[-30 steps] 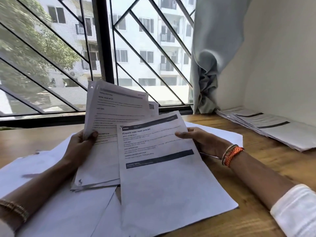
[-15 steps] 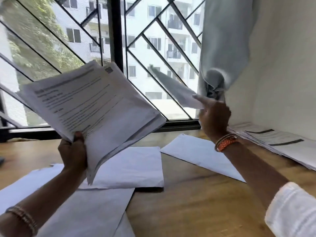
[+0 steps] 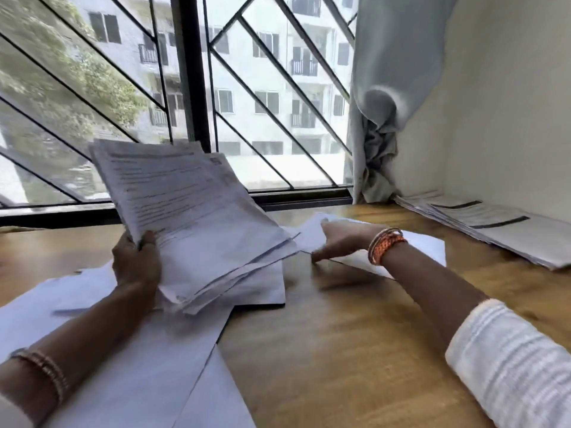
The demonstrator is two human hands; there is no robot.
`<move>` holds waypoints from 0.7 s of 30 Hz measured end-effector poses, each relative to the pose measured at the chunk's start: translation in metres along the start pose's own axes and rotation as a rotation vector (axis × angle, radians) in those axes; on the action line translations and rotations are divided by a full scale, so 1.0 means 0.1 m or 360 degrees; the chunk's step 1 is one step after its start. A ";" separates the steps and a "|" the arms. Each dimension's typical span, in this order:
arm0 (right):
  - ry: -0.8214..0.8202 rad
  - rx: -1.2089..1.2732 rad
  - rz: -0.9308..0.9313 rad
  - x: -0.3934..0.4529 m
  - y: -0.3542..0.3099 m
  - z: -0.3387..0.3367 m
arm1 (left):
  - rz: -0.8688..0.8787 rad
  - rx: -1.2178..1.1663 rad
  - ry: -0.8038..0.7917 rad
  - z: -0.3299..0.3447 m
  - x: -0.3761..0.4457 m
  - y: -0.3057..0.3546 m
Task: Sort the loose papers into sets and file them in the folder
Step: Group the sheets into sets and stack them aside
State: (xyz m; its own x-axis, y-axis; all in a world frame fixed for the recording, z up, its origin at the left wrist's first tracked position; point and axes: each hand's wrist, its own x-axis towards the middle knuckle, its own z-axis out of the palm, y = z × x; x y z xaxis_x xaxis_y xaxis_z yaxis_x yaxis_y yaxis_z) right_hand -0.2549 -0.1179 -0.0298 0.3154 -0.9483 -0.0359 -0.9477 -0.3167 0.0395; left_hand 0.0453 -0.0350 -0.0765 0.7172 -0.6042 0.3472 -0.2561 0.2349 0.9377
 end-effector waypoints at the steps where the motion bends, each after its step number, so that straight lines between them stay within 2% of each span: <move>1: -0.0036 0.0062 0.0075 -0.02 0.14 -0.01 | 0.0007 0.0067 -0.0030 0.01 0.01 0.00; 5: 0.0043 0.0097 0.0161 -0.08 0.34 -0.01 | 0.0040 0.0234 -0.0114 0.02 -0.01 -0.01; 10: 0.0270 -0.0034 0.0084 -0.08 0.30 0.00 | 0.0019 0.0224 -0.0045 0.01 -0.04 0.02; 12: 0.0197 0.0509 -0.0104 -0.16 0.43 -0.21 | 0.0014 0.0180 -0.0006 0.00 -0.04 0.02; 14: 0.0064 0.1528 -0.0390 -0.39 0.50 -0.47 | 0.0018 0.0106 0.0023 -0.01 -0.04 0.02; 15: 0.0090 0.2032 -0.0495 -0.52 0.53 -0.58 | 0.0029 0.0056 0.0036 -0.02 -0.03 0.03; 16: 0.0143 0.2366 -0.0588 -0.62 0.55 -0.62 | 0.0035 0.0010 0.0039 -0.02 -0.04 0.04; 18: 0.0270 0.2549 -0.0730 -0.71 0.56 -0.65 | 0.0077 -0.0057 0.0024 -0.01 -0.05 0.08; 21: 0.0273 0.2518 -0.0682 -0.62 0.58 -0.53 | 0.0147 -0.0123 -0.0012 0.03 -0.12 0.12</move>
State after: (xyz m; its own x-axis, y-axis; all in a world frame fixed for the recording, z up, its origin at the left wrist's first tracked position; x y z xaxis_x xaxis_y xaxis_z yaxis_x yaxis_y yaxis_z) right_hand -0.3266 -0.0785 0.0277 0.4506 -0.8283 0.3331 0.1323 -0.3070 -0.9425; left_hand 0.0316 -0.0275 -0.0688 0.6879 -0.5830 0.4322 -0.2696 0.3476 0.8980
